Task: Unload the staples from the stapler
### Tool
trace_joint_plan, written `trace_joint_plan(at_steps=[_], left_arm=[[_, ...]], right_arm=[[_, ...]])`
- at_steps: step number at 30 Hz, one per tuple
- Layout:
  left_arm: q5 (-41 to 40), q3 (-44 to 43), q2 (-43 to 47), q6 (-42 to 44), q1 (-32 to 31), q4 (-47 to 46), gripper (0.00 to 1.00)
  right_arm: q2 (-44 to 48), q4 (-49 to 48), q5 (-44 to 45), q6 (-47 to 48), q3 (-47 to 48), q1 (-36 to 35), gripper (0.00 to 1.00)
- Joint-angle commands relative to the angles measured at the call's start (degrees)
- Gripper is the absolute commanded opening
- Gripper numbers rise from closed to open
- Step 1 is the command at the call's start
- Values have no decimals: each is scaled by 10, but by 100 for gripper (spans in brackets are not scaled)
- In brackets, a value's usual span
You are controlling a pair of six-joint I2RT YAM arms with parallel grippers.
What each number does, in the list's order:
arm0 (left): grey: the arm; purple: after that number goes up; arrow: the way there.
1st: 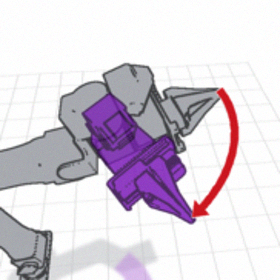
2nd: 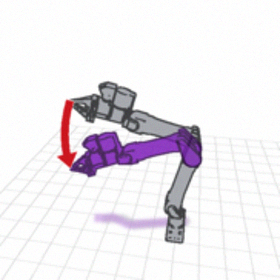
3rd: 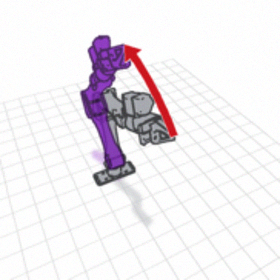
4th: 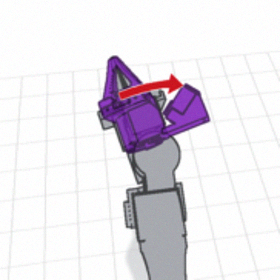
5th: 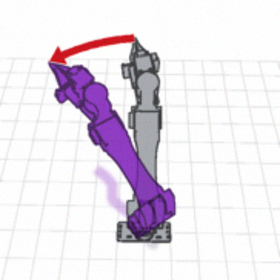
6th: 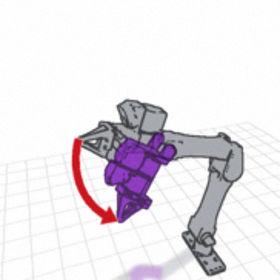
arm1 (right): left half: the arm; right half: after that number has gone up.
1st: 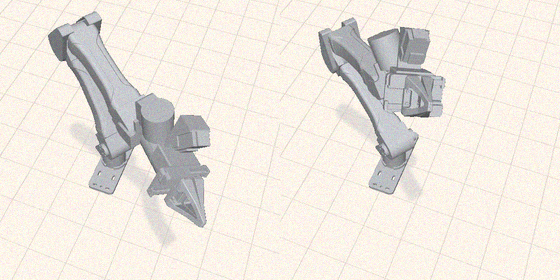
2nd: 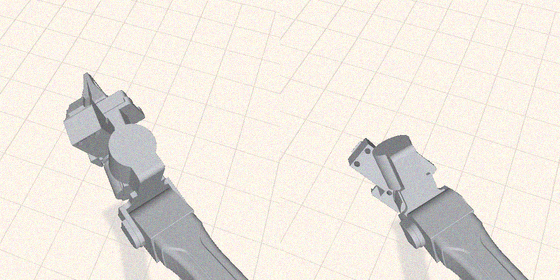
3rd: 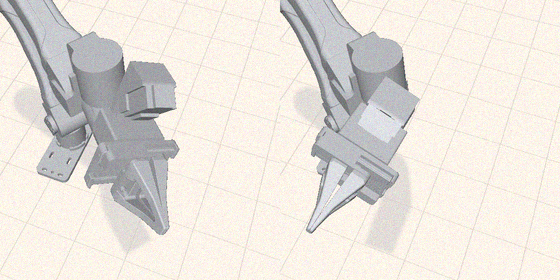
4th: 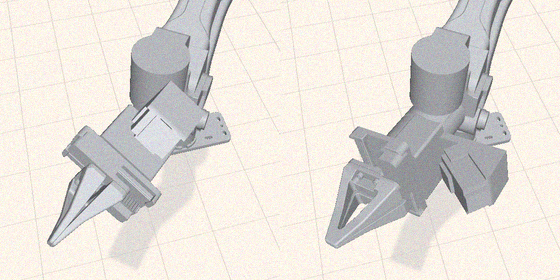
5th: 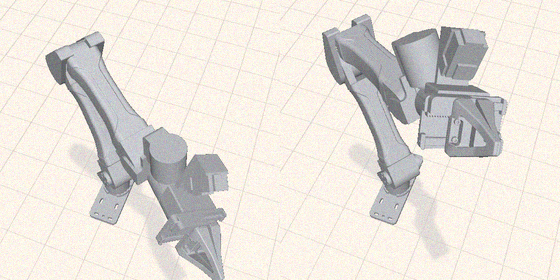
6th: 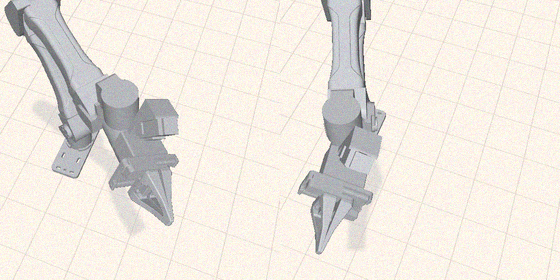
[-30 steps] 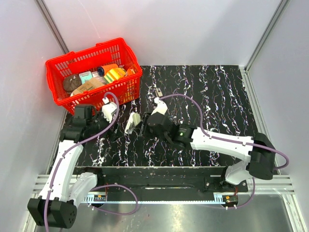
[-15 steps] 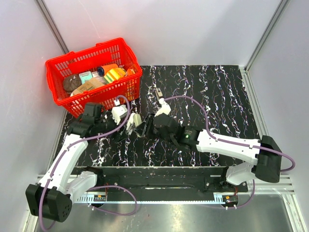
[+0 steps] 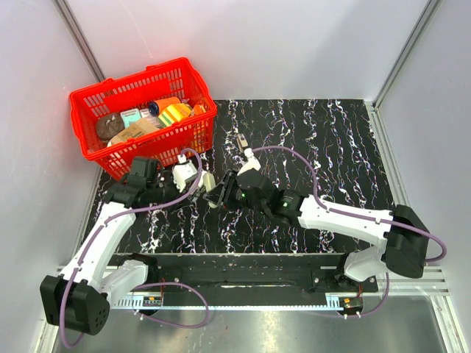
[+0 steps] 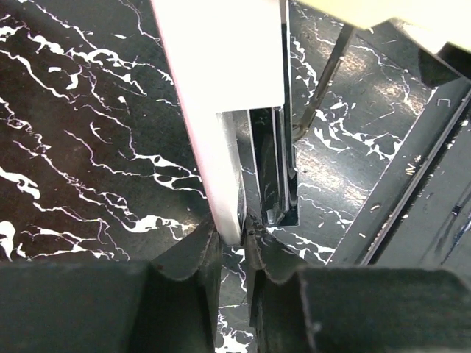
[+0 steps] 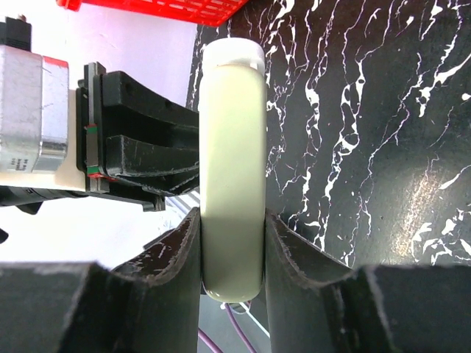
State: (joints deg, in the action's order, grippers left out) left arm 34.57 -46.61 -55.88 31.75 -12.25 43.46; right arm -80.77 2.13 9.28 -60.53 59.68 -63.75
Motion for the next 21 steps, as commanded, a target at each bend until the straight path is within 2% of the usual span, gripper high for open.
trace_joint_plan(at_steps=[1,7,11,21], left_arm=[[-19,-7,16,27,-4,-20,13],[-104,28,30,57,-9,-64,7],[-193,60,30,82,-29,-118,0],[-386,178,33,163,-114,-303,0]], right_arm=[[-18,-63,-76,2,3,8,0],[-29,-78,-154,74,-30,30,0],[-26,-87,-210,138,-62,54,0],[-17,-87,-278,262,-94,81,0]])
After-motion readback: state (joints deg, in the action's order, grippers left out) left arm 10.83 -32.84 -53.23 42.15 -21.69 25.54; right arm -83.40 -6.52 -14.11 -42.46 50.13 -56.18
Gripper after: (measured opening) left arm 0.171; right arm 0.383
